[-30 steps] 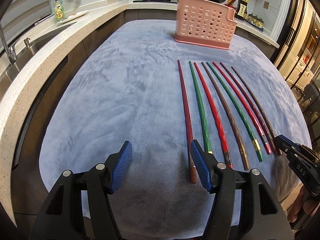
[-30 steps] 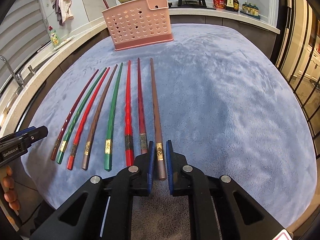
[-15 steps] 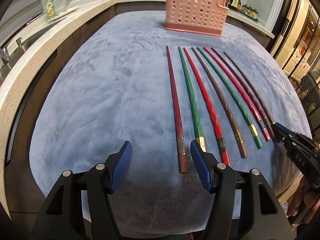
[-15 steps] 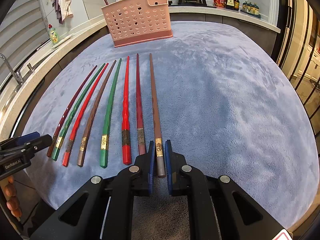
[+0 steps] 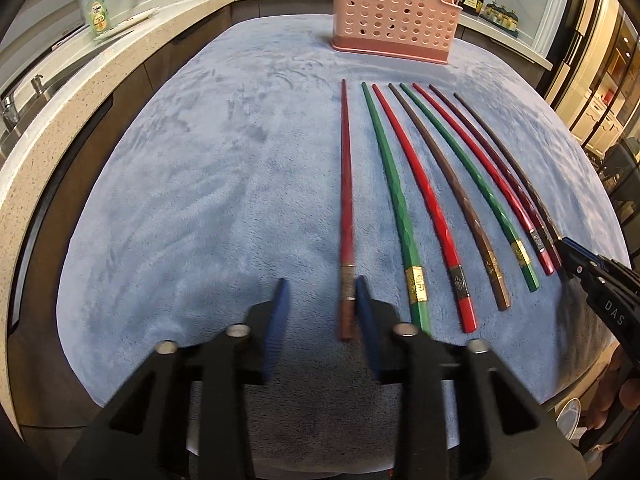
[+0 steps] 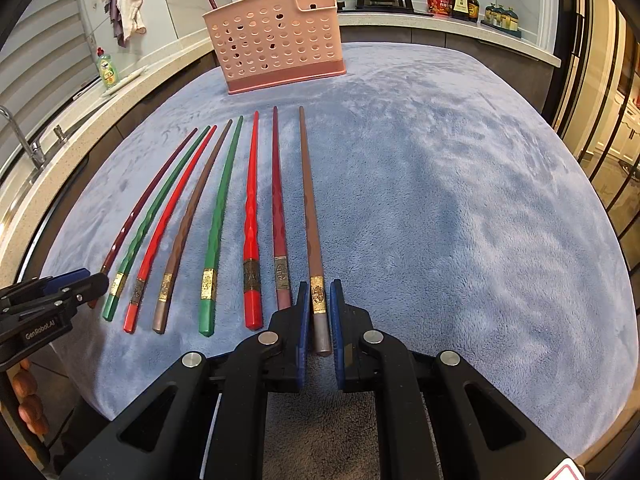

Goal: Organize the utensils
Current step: 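Grasp a dark red chopstick with the left tool while the right tool lifts the brown one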

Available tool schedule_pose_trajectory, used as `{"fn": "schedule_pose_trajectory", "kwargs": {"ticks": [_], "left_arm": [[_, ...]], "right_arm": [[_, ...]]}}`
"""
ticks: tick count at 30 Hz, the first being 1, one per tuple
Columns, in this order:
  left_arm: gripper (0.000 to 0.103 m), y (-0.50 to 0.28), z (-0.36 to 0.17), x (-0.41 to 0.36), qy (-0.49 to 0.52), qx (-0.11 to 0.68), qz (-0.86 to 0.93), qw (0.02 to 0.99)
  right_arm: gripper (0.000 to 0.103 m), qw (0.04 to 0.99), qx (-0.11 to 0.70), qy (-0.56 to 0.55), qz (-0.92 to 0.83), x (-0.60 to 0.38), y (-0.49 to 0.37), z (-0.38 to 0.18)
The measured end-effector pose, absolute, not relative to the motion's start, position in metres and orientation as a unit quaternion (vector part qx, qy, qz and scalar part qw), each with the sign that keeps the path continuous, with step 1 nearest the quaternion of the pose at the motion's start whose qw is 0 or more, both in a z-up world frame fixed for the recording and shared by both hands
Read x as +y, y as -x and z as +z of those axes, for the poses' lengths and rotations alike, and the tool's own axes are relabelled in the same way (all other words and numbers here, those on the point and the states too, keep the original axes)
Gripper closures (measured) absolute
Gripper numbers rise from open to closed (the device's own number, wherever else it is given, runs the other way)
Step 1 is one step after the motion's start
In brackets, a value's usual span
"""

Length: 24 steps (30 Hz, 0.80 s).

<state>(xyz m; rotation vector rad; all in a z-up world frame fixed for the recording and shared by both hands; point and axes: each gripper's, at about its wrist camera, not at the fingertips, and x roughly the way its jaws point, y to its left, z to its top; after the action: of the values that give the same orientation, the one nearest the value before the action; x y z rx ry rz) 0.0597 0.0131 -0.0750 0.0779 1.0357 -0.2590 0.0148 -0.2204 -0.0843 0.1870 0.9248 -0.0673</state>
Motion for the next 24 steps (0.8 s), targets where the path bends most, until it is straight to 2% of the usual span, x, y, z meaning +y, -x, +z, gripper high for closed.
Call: {"fn": "schedule_pose_trajectory", "kwargs": {"ticks": [3,12,24], "left_arm": [[0.094,-0.062,-0.074,0.018,-0.026,0.497,-0.126,0.858],[0.096,-0.065,-0.055,0.025,-0.004,0.491,-0.139,0.860],[0.096,-0.078,0.020,0.042,0.040,0.425,-0.145,0.893]], "right_arm": [[0.094,0.890,0.445,-0.089,-0.032,-0.220,-0.015,-0.084],[0.095,0.896,0.431,-0.097,-0.038,-0.227,-0.015,-0.064],[0.095,0.934,0.338,-0.109,-0.045,-0.247,-0.022,0.023]]}}
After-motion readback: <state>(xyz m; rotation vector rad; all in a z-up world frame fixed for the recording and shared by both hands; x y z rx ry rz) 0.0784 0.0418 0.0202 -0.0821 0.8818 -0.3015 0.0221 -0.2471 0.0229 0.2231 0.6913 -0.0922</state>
